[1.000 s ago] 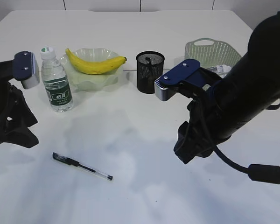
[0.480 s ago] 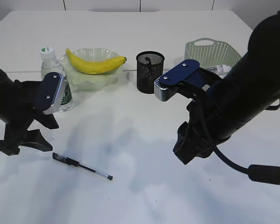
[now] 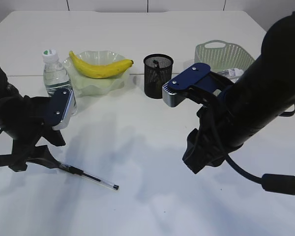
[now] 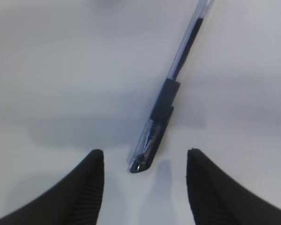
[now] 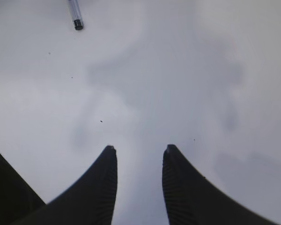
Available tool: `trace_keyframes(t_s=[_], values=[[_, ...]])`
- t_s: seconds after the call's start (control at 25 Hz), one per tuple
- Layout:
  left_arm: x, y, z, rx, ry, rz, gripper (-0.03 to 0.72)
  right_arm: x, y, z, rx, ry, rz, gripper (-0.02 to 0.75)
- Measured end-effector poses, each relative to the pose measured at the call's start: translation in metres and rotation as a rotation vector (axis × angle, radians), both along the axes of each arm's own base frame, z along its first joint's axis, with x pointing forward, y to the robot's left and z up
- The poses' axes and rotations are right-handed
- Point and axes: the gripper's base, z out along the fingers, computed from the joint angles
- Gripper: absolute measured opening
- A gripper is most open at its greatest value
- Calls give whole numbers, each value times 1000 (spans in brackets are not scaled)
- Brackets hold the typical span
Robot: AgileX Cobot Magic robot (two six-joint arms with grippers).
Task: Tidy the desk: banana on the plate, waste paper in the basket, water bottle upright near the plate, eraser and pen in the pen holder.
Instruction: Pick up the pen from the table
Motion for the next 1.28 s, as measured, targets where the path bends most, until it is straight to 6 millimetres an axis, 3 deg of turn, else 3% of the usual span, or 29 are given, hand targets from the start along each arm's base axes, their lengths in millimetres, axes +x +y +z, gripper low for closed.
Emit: trace_keyframes(t_s=[0.36,0.88,1.28], values=[[0,-11,-23,16,50,-28,401,0,0,0,2,1,-1,249],[5,-11,-38,33,60,-26,395,0,0,0,1,3,-1,249],[5,-12,-39,34,62,-28,175,-1,0,1,0,2,3,249]])
